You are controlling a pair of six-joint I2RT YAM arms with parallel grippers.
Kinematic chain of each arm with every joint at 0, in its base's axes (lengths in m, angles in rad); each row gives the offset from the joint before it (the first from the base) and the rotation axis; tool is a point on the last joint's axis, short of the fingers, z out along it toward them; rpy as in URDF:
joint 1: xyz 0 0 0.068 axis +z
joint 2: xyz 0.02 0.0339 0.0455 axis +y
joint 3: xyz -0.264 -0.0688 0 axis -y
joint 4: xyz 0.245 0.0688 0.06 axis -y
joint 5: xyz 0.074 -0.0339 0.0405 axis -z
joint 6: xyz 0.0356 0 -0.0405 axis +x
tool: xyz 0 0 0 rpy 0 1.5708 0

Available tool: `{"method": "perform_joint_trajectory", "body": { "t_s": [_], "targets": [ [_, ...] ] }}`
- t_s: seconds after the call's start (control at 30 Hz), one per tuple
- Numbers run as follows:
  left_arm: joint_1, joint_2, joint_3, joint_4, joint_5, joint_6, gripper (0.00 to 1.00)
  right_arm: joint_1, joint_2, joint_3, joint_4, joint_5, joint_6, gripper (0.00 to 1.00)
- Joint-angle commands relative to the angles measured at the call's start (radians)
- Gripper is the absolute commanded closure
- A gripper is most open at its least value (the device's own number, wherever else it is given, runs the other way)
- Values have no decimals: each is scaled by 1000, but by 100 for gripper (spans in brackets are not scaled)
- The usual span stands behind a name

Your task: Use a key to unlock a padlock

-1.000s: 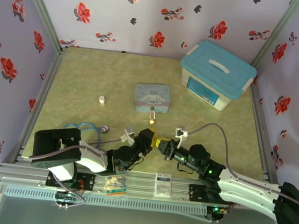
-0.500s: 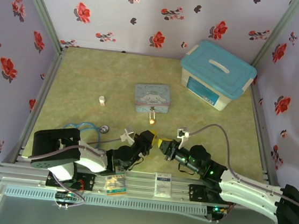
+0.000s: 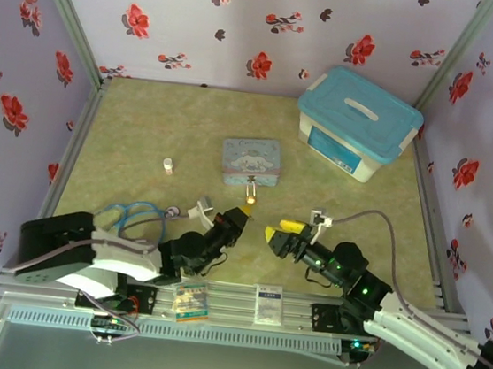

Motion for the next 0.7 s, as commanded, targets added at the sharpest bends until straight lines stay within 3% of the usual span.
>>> {"method": "perform_joint_trajectory", "body": {
  "t_s": [0.0, 0.07, 0.2, 0.43, 0.67],
  "targets": [
    [7, -136, 82, -321, 90, 254, 100, -90, 10, -8, 116, -255, 78, 16],
    [10, -204, 146, -465, 135, 342, 100, -110, 54, 0, 204, -340, 109, 19],
    [26, -273, 217, -575, 245, 479, 100, -111, 207, 45, 361, -446, 159, 29],
    [53, -292, 285, -656, 363, 570, 100, -110, 400, 59, 764, -507, 301, 41],
    [69, -325, 264, -634, 365, 564, 100, -109, 391, 79, 731, -511, 278, 44]
  ]
}}
